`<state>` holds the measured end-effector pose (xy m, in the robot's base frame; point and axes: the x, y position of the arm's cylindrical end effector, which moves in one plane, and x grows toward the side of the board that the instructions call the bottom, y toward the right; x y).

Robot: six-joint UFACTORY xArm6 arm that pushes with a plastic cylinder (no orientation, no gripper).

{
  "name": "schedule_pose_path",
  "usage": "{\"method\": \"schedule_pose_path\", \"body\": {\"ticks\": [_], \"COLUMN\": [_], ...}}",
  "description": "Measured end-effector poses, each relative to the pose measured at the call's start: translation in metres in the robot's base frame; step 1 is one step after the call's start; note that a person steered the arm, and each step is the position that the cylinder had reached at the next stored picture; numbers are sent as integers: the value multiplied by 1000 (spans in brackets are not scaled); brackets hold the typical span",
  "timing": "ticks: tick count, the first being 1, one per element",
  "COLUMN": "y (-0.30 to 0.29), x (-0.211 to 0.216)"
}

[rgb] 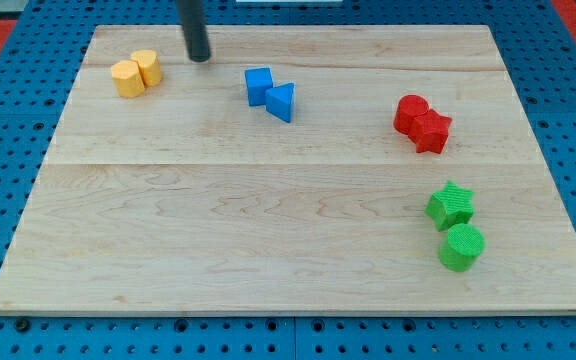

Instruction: Slide the triangle to the center of the board

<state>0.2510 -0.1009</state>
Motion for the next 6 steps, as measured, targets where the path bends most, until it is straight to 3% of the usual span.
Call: {"method": "schedule_pose_path", "body": {"ticks": [1, 2, 4, 6], "y": [43, 106, 7, 70], "x": [5, 57, 140, 93]}}
